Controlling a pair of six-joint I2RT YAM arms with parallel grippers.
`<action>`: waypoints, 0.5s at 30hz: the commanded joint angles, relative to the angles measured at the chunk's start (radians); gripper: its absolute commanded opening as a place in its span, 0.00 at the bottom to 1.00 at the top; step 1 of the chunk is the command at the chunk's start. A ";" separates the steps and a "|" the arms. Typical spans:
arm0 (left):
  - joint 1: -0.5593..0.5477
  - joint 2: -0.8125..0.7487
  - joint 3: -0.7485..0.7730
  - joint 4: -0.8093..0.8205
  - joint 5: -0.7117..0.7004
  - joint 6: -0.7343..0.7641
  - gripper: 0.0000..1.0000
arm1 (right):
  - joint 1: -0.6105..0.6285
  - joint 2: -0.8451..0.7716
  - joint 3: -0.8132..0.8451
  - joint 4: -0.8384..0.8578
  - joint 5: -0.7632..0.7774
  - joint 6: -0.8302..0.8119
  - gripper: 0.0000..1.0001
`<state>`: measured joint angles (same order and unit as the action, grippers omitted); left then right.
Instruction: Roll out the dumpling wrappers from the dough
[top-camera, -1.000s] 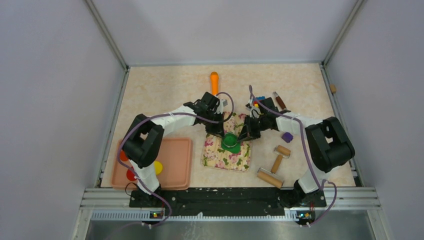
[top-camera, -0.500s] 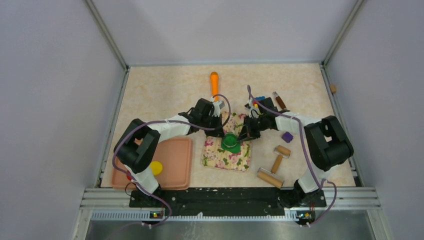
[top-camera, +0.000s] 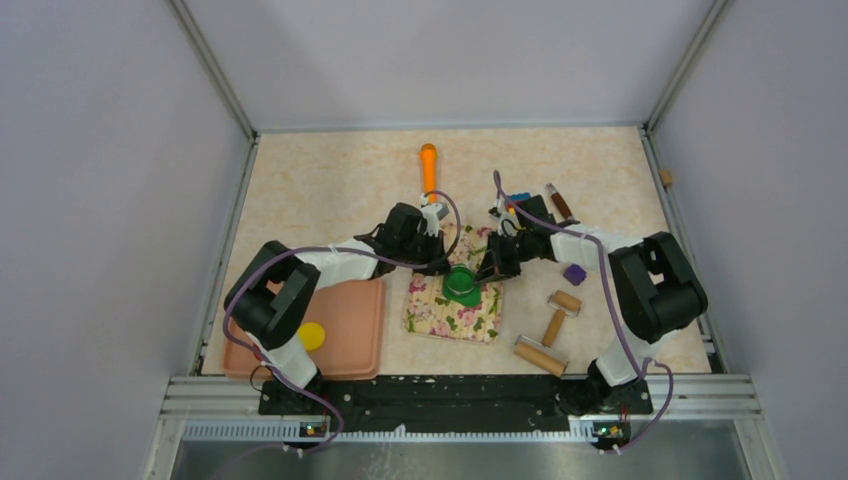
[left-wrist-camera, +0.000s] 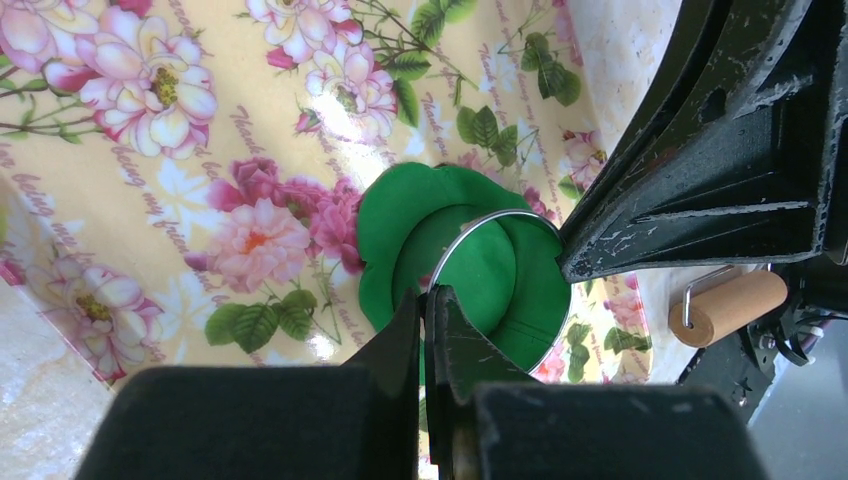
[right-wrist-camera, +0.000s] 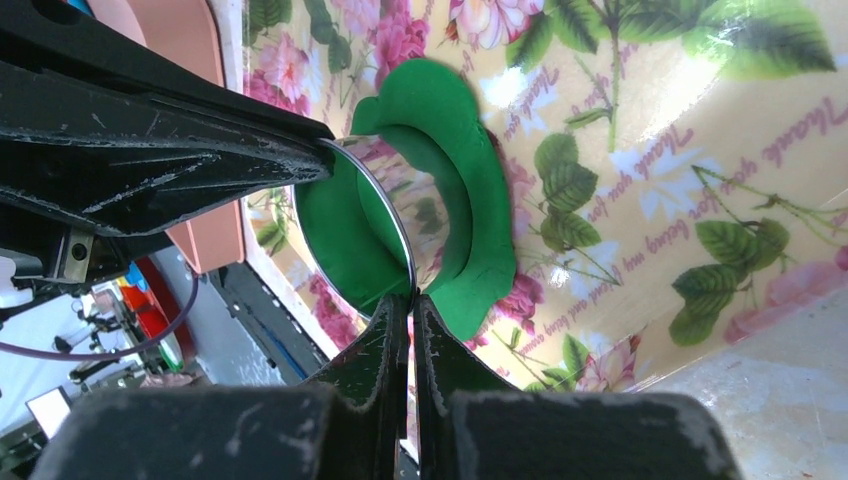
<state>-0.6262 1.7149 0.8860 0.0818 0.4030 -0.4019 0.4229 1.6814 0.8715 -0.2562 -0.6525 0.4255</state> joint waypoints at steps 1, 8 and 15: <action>0.005 0.017 -0.012 -0.060 -0.163 0.049 0.00 | 0.008 0.051 -0.020 -0.089 0.195 -0.139 0.00; 0.010 -0.130 0.139 -0.198 -0.152 0.062 0.40 | 0.007 -0.055 0.137 -0.217 0.074 -0.222 0.14; 0.010 -0.172 0.138 -0.296 -0.115 -0.068 0.50 | -0.001 -0.074 0.218 -0.253 0.059 -0.292 0.36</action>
<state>-0.6170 1.5723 1.0199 -0.1509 0.2653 -0.3965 0.4271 1.6478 1.0294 -0.4801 -0.5991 0.2169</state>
